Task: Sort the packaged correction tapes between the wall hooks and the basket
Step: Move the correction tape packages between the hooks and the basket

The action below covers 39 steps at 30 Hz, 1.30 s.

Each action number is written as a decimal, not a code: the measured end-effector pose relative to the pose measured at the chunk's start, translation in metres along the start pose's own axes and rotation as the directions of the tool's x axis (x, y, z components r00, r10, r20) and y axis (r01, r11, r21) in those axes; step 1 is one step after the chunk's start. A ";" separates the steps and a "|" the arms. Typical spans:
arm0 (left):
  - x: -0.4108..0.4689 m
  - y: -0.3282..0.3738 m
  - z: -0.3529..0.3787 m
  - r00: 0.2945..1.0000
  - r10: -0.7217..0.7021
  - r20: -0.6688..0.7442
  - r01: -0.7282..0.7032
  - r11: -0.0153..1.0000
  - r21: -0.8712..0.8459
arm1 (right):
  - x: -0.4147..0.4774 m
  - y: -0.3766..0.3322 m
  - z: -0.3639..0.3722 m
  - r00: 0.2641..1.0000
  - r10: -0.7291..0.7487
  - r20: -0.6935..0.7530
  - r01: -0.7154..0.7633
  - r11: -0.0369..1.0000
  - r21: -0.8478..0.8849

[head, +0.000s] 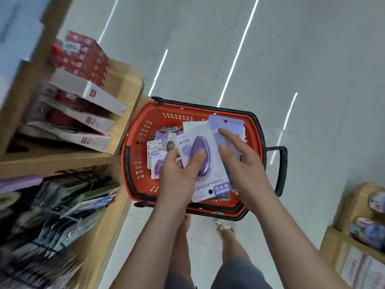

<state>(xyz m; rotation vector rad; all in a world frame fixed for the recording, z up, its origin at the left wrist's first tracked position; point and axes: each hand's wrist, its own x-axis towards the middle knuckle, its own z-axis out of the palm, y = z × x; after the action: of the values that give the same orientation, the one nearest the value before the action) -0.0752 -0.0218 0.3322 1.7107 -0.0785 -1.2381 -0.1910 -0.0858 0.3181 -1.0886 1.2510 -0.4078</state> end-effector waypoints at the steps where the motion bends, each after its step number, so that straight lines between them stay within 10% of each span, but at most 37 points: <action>1: -0.015 0.008 0.000 0.999 0.033 -0.010 -0.033 0.999 -0.002 | -0.010 -0.009 -0.004 0.999 0.005 0.049 -0.005 1.000 0.007; 18: -0.249 0.042 -0.094 0.918 0.050 -0.393 -0.218 0.892 -0.395 | -0.164 -0.126 0.025 0.799 -0.061 0.598 0.145 0.985 -0.093; 34: -0.525 -0.097 -0.276 0.672 -0.033 -0.740 -0.559 0.632 -0.536 | -0.438 -0.067 0.213 0.285 0.071 0.956 0.303 0.940 -0.159; 39: -0.601 -0.138 -0.315 0.491 -0.114 -0.864 -0.684 0.564 -0.463 | -0.516 -0.039 0.253 0.138 0.086 0.987 0.389 0.911 -0.134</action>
<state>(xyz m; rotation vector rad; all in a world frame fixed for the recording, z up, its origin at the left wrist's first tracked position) -0.1884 0.5855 0.6435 1.1914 0.6254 0.0566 -0.1201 0.4014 0.6177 -1.4217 -0.0849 0.4686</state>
